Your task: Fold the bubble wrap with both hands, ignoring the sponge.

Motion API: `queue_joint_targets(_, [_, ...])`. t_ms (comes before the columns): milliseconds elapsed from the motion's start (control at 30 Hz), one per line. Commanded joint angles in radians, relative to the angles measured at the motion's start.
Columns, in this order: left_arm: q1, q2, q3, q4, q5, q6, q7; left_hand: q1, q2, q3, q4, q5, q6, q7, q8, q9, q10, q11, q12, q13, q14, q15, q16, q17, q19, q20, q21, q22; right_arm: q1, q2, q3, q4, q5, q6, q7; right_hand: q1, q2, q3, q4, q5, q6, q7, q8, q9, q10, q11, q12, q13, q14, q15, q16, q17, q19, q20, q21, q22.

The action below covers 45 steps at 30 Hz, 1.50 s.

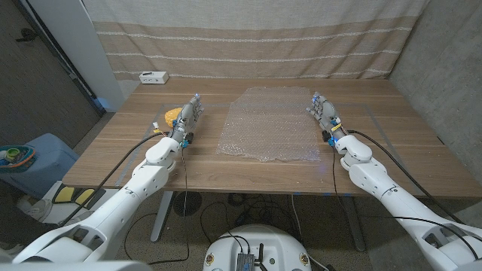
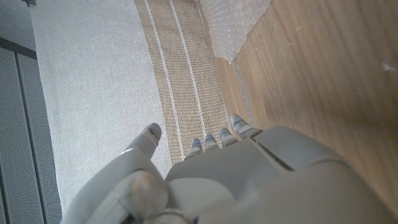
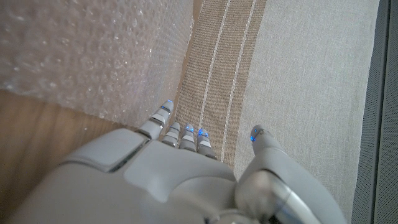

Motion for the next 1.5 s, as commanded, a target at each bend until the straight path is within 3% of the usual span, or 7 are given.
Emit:
queue_joint_targets(33, [-0.011,0.006,0.013,0.021,0.041,-0.02,0.005,0.007,0.023,0.004,0.0,0.006,-0.066,-0.003,0.005,0.005,-0.088,0.001,0.009,0.005,-0.12,-0.02,0.004,0.005,-0.005,-0.003,0.005,0.002,0.009,-0.001,-0.016,0.003,-0.029,-0.004,-0.012,0.011,-0.005,0.007,-0.005,0.003,0.0,0.01,0.006,0.003,0.001,0.008,0.007,0.005,-0.007,-0.001,0.006,0.005,0.008,0.001,0.007,0.003])
queue_joint_targets(133, [-0.025,0.009,0.029,0.053,0.109,-0.083,0.02,0.01,-0.003,-0.007,-0.019,-0.001,-0.006,0.036,0.019,0.006,-0.017,0.028,0.026,0.005,-0.02,0.024,0.023,0.007,0.069,0.025,0.017,0.001,0.004,-0.018,-0.025,-0.021,-0.064,-0.023,-0.044,0.037,0.0,0.021,-0.026,0.0,-0.005,-0.001,0.005,0.003,0.002,0.008,0.007,0.005,-0.003,0.005,0.007,0.003,0.007,0.01,0.006,0.002])
queue_joint_targets(333, [-0.023,0.035,0.051,0.034,0.223,-0.112,0.087,0.037,-0.025,-0.011,-0.067,-0.008,0.069,0.052,0.027,0.007,0.068,0.059,0.041,0.006,0.078,0.062,0.027,0.006,0.135,0.046,0.024,0.001,-0.02,-0.072,-0.039,-0.098,-0.131,-0.081,-0.105,0.118,0.011,0.064,-0.089,-0.014,0.007,-0.009,0.013,0.003,0.027,0.007,0.015,0.005,0.014,0.005,0.009,0.001,0.008,0.016,0.005,0.001])
queue_joint_targets(433, [-0.018,0.047,0.056,0.012,0.288,-0.118,0.146,0.078,-0.026,-0.005,-0.125,-0.014,0.174,0.045,0.039,0.01,0.142,0.08,0.048,0.009,0.142,0.115,0.023,0.008,0.15,0.129,0.011,0.004,-0.037,-0.094,-0.04,-0.134,-0.15,-0.104,-0.126,0.15,0.006,0.077,-0.118,-0.03,0.038,-0.025,0.021,0.004,0.06,0.011,0.023,0.005,0.041,0.022,0.016,0.001,0.013,0.039,0.007,0.002])
queue_joint_targets(500, [-0.018,0.054,0.059,0.001,0.332,-0.124,0.179,0.094,-0.021,0.0,-0.145,-0.011,0.21,0.042,0.042,0.011,0.177,0.086,0.054,0.01,0.166,0.119,0.024,0.009,0.161,0.163,0.01,0.006,-0.047,-0.107,-0.042,-0.155,-0.167,-0.115,-0.14,0.16,0.003,0.078,-0.128,-0.04,0.061,-0.043,0.026,0.005,0.087,0.013,0.03,0.007,0.061,0.039,0.021,0.003,0.014,0.057,0.007,0.003])
queue_joint_targets(833, [0.006,0.111,0.074,-0.095,0.489,-0.081,0.27,0.134,-0.018,0.009,-0.194,-0.005,0.287,0.046,0.045,0.013,0.273,0.097,0.07,0.013,0.238,0.124,0.028,0.01,0.185,0.212,0.006,0.01,-0.093,-0.184,-0.042,-0.277,-0.219,-0.217,-0.189,0.179,0.004,0.083,-0.14,-0.053,0.136,-0.046,0.044,0.007,0.126,0.019,0.036,0.009,0.099,0.041,0.03,0.006,0.026,0.074,0.012,0.005])
queue_joint_targets(1500, [0.105,0.23,0.06,-0.291,0.667,0.041,0.344,0.149,-0.012,0.014,-0.21,-0.002,0.315,0.044,0.041,0.015,0.302,0.095,0.07,0.015,0.272,0.121,0.028,0.011,0.205,0.232,0.009,0.012,-0.161,-0.334,-0.06,-0.533,-0.365,-0.478,-0.272,0.19,0.015,0.088,-0.142,-0.058,0.146,-0.052,0.04,0.008,0.131,0.016,0.033,0.01,0.112,0.039,0.032,0.009,0.035,0.07,0.014,0.005])
